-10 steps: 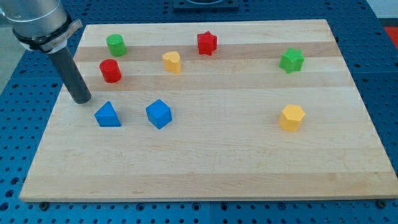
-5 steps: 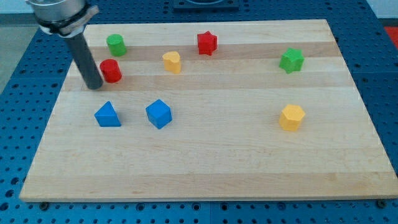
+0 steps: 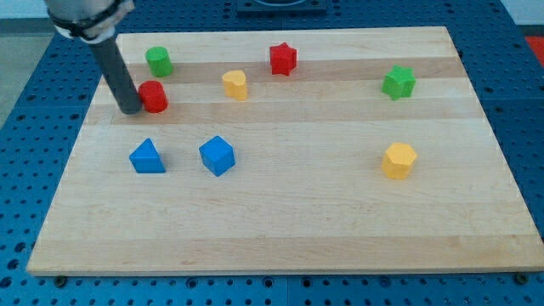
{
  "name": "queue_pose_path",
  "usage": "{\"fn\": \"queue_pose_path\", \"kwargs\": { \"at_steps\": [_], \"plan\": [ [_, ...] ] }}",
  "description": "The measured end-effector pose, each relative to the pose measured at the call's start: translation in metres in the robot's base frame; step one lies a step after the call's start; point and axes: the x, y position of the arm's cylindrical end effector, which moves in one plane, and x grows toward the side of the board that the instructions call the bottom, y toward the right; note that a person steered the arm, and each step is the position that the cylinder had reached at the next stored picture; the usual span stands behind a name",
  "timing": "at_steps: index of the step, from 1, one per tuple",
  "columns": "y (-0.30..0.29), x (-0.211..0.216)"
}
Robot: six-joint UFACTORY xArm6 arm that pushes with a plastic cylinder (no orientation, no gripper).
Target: Move red circle and yellow heart to right side
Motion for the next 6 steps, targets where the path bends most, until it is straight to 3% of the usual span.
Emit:
{"fn": "queue_pose_path", "kwargs": {
  "at_steps": [1, 3, 5, 6],
  "plan": [
    [0.05, 0.01],
    [0.064, 0.027],
    [-0.027, 0.021],
    [-0.038, -0.014]
  ]
}}
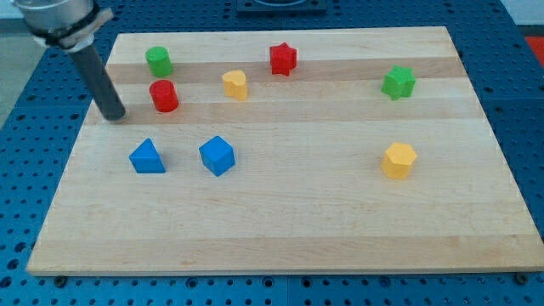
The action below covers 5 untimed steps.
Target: Move red circle and yellow heart to right side
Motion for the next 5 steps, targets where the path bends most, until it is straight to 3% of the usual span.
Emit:
{"fn": "queue_pose_path", "kwargs": {
  "at_steps": [1, 4, 5],
  "plan": [
    [0.003, -0.01],
    [0.149, 0.011],
    [0.174, 0.011]
  ]
}}
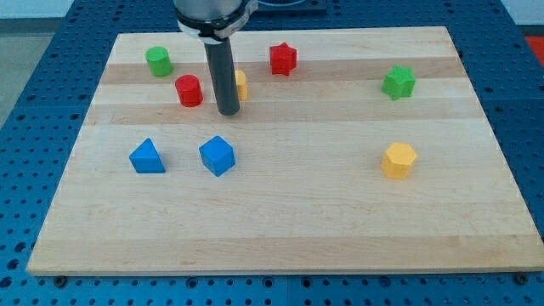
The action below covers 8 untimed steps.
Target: Move red circle and yellow heart to right side
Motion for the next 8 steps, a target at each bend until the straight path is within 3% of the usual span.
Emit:
{"fn": "queue_pose_path", "kwargs": {
  "at_steps": [4, 5, 7, 8],
  "plan": [
    [-0.101, -0.015],
    [-0.088, -0.066],
    [-0.054, -0.055],
    [-0.001, -0.046]
  ]
}}
